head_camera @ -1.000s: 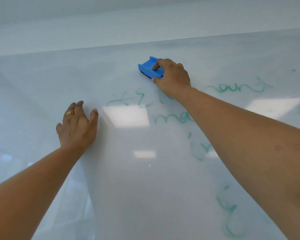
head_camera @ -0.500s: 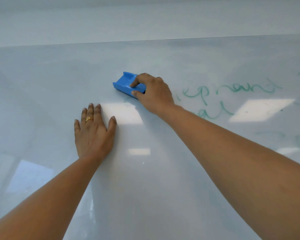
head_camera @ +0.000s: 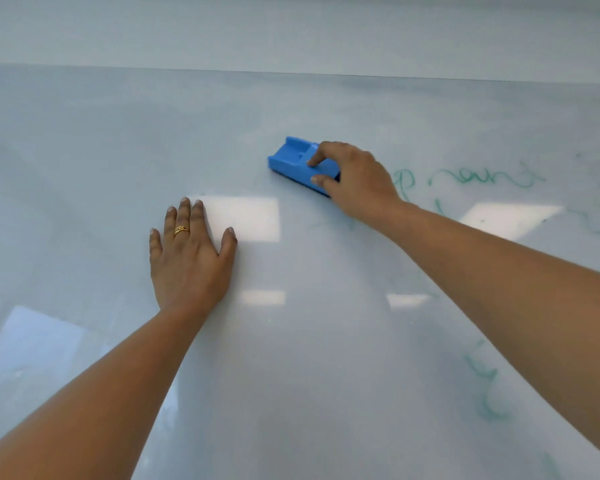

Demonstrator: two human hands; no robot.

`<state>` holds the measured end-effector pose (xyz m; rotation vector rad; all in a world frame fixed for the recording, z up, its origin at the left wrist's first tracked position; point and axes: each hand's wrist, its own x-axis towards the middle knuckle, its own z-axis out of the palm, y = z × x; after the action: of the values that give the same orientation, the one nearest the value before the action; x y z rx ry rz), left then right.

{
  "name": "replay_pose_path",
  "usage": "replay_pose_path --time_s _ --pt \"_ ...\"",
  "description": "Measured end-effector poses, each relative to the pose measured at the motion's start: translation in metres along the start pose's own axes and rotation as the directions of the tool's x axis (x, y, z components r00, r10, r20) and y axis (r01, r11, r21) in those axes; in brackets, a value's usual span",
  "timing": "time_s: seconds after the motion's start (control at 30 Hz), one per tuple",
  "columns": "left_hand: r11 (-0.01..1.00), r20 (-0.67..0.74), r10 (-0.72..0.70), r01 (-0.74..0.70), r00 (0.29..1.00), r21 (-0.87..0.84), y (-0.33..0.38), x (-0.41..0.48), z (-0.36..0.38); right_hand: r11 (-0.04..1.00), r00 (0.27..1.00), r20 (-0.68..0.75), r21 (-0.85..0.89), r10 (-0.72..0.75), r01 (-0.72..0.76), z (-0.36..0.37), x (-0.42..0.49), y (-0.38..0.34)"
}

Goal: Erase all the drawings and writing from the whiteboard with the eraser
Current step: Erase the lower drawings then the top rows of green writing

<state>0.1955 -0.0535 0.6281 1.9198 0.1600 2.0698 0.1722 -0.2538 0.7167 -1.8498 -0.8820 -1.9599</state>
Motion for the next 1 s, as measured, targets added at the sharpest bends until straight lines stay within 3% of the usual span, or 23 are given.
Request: replay_pose_path --time_s 0.23,0.6,0.8,1.0 --pt "1.000 0.000 0.001 -0.001 1.000 0.006 0.001 -0.001 0.000 0.977 0.969 -0.135 -0.032 0.205 -0.211 0.011 0.011 0.003" --pt "1.000 0.018 0.024 -0.024 1.000 -0.008 0.000 0.001 -0.002 0.989 0.995 -0.011 -0.113 -0.097 0.095 0.064 -0.008 -0.081" --pt "0.995 0.035 0.100 -0.100 0.994 0.006 0.008 0.001 -0.005 0.981 0.992 -0.001 -0.150 -0.126 0.124 0.063 -0.009 -0.069" --pt "0.989 0.077 0.144 -0.143 0.987 -0.018 0.044 0.002 -0.002 0.993 0.998 -0.041 -0.117 -0.039 0.034 0.035 -0.010 -0.026"
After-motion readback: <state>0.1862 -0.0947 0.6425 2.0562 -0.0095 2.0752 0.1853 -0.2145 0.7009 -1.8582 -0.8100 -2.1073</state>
